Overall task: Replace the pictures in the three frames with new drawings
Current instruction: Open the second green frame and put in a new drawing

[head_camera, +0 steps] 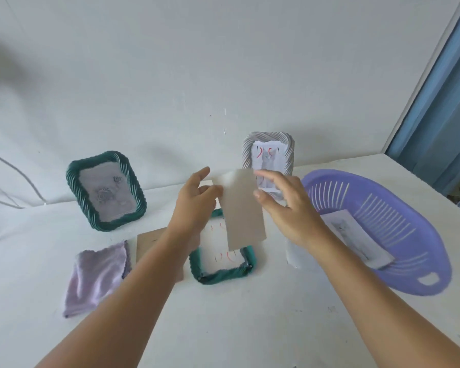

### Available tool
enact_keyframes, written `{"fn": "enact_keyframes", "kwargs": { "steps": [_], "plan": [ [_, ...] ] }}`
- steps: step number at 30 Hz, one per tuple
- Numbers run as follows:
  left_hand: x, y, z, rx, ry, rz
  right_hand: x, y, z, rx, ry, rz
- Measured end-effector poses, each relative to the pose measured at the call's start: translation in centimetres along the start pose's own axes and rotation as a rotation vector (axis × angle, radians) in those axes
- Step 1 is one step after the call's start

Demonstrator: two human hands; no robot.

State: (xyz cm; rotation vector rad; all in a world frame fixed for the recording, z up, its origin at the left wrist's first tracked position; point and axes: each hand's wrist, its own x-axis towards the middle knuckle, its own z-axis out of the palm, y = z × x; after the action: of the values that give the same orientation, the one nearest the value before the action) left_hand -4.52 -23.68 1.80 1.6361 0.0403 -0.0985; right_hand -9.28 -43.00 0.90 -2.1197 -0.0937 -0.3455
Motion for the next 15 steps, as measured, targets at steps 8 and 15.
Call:
{"fn": "enact_keyframes", "kwargs": {
  "steps": [8,15],
  "plan": [
    [0.1,-2.2,-4.3,-0.143,-0.080,-0.167,-0.8,0.1,3.8,0.490,-0.465,0.297],
    [-0.5,-2.6,-5.9,-0.432,-0.136,-0.362,-0.9,0.3,5.7,0.609,-0.443,0.257]
  ]
}}
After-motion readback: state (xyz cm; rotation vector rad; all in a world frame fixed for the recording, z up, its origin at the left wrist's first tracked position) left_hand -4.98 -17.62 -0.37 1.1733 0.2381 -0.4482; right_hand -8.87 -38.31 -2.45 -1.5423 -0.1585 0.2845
